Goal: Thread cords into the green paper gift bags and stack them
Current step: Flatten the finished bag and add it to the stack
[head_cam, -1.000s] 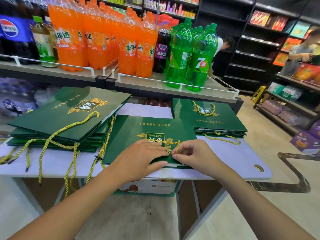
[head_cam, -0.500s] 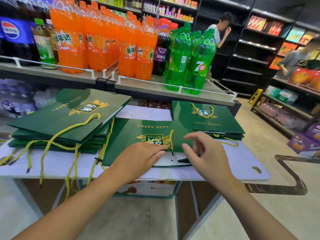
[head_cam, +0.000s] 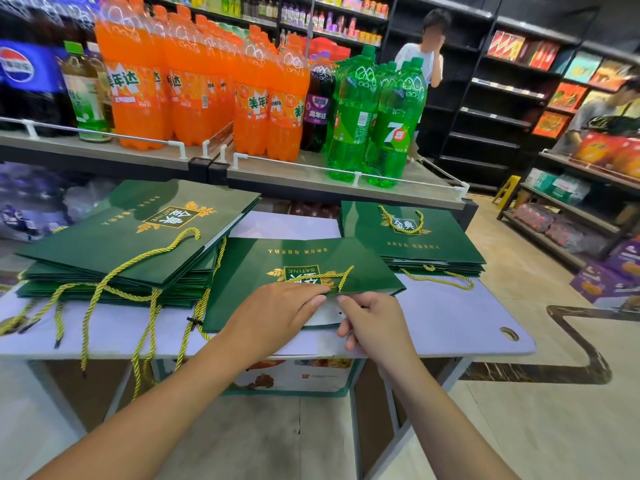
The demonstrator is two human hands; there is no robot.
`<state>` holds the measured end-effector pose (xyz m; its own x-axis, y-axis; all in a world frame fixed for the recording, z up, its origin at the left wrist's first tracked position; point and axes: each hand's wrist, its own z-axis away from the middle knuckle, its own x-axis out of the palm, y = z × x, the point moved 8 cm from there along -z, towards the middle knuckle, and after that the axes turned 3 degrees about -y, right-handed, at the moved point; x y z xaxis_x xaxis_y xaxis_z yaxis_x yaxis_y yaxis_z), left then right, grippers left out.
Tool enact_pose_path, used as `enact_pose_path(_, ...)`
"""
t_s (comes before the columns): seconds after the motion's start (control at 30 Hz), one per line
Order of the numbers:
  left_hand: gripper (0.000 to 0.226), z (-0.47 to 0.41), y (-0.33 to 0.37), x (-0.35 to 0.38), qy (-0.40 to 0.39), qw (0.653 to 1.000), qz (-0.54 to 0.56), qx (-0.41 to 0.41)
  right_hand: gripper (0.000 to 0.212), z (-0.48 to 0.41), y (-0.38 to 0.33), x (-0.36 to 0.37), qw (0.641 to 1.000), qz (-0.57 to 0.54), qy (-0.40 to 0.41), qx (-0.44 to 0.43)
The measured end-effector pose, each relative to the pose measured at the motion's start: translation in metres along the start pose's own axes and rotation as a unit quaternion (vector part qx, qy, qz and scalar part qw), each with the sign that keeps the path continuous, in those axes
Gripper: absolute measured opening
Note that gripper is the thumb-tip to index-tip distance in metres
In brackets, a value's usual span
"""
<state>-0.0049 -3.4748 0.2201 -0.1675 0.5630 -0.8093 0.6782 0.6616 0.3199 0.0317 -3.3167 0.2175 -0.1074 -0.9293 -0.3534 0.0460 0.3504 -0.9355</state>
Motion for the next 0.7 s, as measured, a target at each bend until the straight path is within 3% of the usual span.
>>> enact_pose_path(0.13, 0.049, 0.0, 0.002, -0.001, 0.006, 1.0, -0.009, 0.003, 0.022, -0.002, 0.004, 0.001, 0.999, -0.033, -0.005, 0.026)
enact_pose_path(0.37, 0.047, 0.0, 0.004, -0.001, 0.01, 1.0, -0.016, 0.01, 0.015, 0.003, 0.003, 0.0, 0.999, 0.021, -0.005, 0.033)
enact_pose_path(0.57, 0.042, 0.001, 0.007, -0.004, 0.029, 0.999, -0.011, 0.04, 0.025, 0.009, -0.005, 0.001, 0.99, 0.097, -0.097, 0.028)
enact_pose_path(0.63, 0.041, 0.001, 0.012, -0.004, 0.031, 0.997, -0.024, 0.06, 0.037, 0.01, -0.02, -0.011, 0.982, 0.174, -0.066, -0.025)
enact_pose_path(0.7, 0.04, 0.0, 0.017, -0.004, 0.026, 0.995, -0.042, 0.081, 0.042, 0.002, -0.04, -0.031, 0.966, 0.245, 0.027, -0.082)
